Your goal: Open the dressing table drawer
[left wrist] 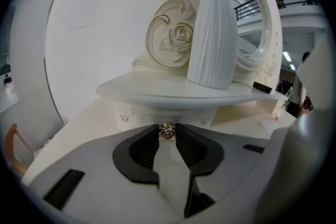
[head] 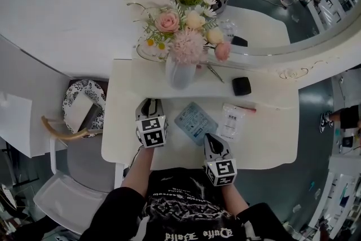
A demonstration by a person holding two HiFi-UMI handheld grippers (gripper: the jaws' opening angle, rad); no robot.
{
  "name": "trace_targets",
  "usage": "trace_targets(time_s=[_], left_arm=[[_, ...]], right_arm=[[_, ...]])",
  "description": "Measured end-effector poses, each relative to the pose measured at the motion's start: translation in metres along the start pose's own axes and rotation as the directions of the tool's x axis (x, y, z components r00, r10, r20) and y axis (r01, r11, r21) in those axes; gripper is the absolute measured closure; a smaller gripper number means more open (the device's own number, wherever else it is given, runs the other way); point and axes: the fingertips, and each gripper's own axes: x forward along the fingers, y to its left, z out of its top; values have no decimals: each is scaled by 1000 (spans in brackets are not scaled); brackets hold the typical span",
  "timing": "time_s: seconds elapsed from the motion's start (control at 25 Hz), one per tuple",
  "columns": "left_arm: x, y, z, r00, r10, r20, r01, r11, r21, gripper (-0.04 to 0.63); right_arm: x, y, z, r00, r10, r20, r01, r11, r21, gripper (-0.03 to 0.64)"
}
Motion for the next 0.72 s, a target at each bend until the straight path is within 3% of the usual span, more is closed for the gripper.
trace_targets(time_s=[0.12,0.72], left_arm=[[1,0,2,1000,-16,-10,16,999,-33,488],[-5,-2,-5,999,-34,-40,35,999,8,492]], right_arm=[[1,0,1,1000,3,1,-3,1000,-6,606],[-3,7,2,1000,3,16,-2,1000,-10,607]])
